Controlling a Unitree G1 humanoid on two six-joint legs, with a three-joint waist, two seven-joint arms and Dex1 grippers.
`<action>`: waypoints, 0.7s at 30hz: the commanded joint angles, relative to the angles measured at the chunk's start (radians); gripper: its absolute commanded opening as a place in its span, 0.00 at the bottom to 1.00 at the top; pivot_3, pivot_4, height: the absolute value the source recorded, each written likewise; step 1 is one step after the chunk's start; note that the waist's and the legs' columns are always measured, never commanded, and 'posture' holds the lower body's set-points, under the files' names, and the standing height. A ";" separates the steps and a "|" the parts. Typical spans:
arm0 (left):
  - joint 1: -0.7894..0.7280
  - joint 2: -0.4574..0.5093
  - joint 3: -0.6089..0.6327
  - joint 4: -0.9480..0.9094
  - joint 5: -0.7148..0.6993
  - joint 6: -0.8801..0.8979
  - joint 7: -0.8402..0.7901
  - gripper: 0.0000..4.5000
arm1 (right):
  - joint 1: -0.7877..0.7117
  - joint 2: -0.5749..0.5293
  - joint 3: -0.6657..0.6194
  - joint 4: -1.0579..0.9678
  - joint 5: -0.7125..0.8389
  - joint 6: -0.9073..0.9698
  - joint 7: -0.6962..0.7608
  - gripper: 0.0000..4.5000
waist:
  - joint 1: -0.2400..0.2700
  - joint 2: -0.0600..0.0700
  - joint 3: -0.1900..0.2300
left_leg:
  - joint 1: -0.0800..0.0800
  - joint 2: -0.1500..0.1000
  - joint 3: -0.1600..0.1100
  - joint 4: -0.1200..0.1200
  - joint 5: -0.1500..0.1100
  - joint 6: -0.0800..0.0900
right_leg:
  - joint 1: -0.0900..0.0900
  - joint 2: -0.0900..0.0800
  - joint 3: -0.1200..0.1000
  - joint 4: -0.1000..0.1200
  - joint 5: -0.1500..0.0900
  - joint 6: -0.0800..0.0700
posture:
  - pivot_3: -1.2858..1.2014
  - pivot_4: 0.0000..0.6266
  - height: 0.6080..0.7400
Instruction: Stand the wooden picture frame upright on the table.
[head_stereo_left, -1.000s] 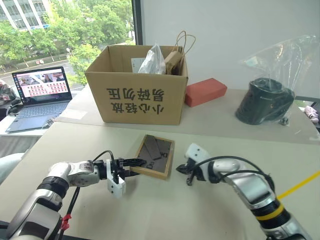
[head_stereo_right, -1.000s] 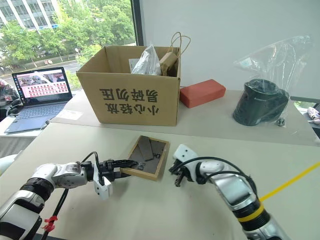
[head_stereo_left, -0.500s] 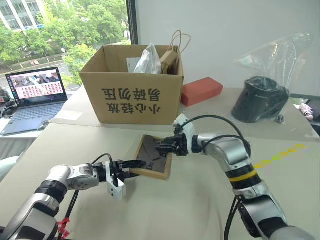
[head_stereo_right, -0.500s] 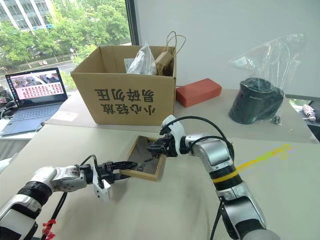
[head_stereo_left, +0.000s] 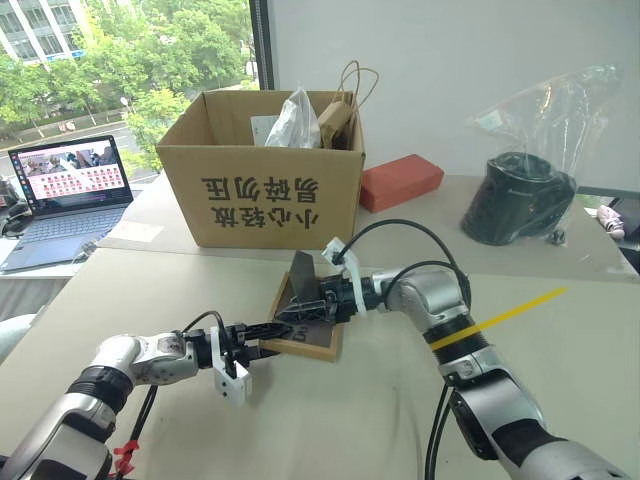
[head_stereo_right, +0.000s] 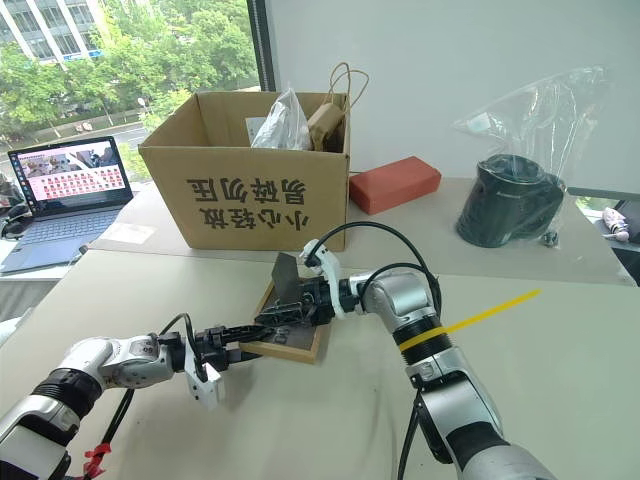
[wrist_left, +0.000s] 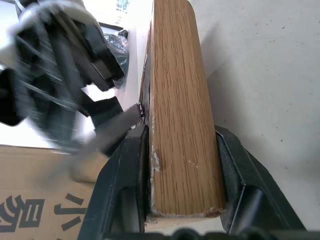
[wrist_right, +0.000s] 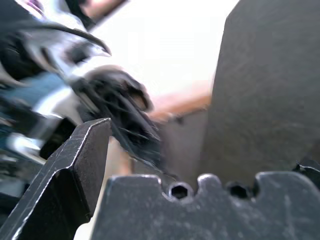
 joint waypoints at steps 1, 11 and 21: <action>0.041 0.005 -0.049 0.006 0.023 0.010 -0.053 0.29 | -0.002 -0.039 -0.071 -0.100 0.051 -0.031 0.020 0.99 | 0.000 0.001 0.000 | 0.000 0.000 0.000 0.000 0.000 0.000 | -0.001 0.000 0.000 0.000 0.000 0.000 | 0.52 0.24 1.00; 0.047 0.007 -0.051 -0.003 0.004 0.020 -0.070 0.29 | 0.087 -0.161 -0.092 -0.127 -0.029 -0.132 -0.052 0.99 | -0.001 0.001 0.000 | 0.000 0.000 0.000 0.000 0.000 0.000 | 0.000 0.000 0.000 0.000 -0.002 0.003 | 0.52 0.24 1.00; 0.041 0.015 -0.052 0.009 -0.014 0.012 -0.081 0.29 | 0.450 -0.480 -0.040 -0.465 -0.296 -0.823 0.017 0.99 | -0.001 0.001 0.000 | -0.001 0.000 0.001 0.001 0.000 0.000 | 0.000 -0.001 0.000 -0.001 -0.004 0.006 | 0.52 0.24 1.00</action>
